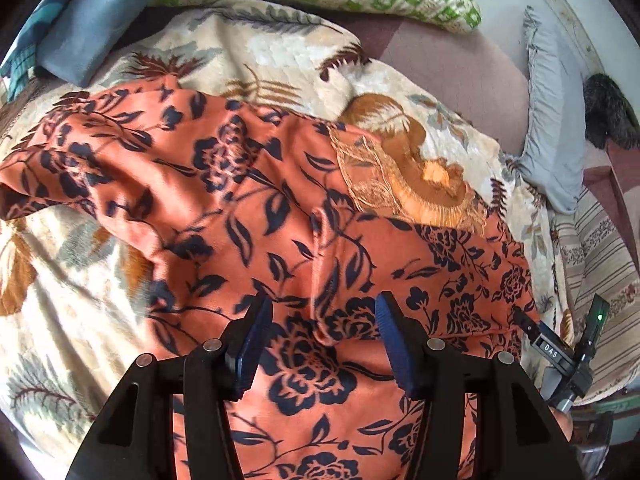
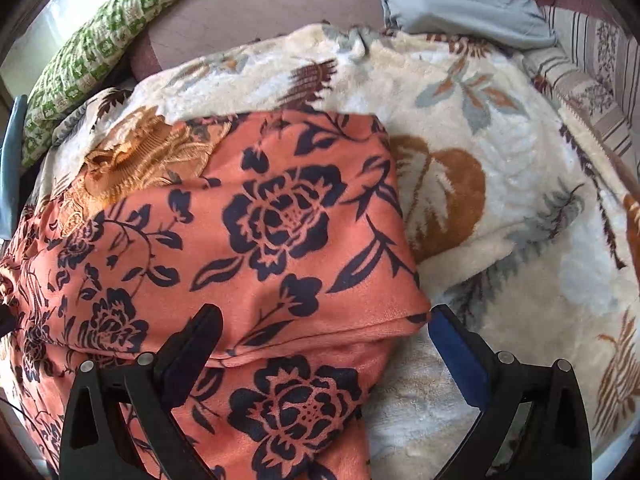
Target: Fold small clothes
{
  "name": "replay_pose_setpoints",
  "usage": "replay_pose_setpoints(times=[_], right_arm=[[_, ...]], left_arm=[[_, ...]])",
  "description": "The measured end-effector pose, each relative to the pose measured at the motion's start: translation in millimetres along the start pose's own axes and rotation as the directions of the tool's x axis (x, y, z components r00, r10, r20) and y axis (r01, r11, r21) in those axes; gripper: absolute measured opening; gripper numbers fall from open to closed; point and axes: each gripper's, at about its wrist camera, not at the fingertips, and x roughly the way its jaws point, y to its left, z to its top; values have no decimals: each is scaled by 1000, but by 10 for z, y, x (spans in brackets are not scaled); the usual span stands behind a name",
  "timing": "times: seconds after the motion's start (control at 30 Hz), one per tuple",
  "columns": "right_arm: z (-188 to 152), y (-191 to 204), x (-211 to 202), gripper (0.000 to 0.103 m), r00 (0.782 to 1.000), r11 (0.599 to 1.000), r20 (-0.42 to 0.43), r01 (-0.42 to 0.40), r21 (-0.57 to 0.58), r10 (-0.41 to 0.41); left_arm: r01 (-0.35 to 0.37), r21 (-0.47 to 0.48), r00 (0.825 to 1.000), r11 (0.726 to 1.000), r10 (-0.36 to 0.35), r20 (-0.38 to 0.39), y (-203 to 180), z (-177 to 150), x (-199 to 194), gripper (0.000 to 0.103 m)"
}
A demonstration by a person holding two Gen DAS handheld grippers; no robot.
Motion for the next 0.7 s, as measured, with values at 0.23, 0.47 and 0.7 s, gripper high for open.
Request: replay_pose_setpoints(times=[0.23,0.47,0.7], right_arm=[[62,708,-443,102,994,983,90,-53,-173,70],[0,1695,-486,102,985,935,65,-128,-330,158],[-124,2445,-436,102,978,883,17,-182,-433,210]], left_arm=[[-33,-196,995,980,51,88,1113,113,-687,53],[111,-464,987,879,-41,158,2119,-104,-1003,53],[309,-646,950,698,-196,243,2629,-94,-696,53]])
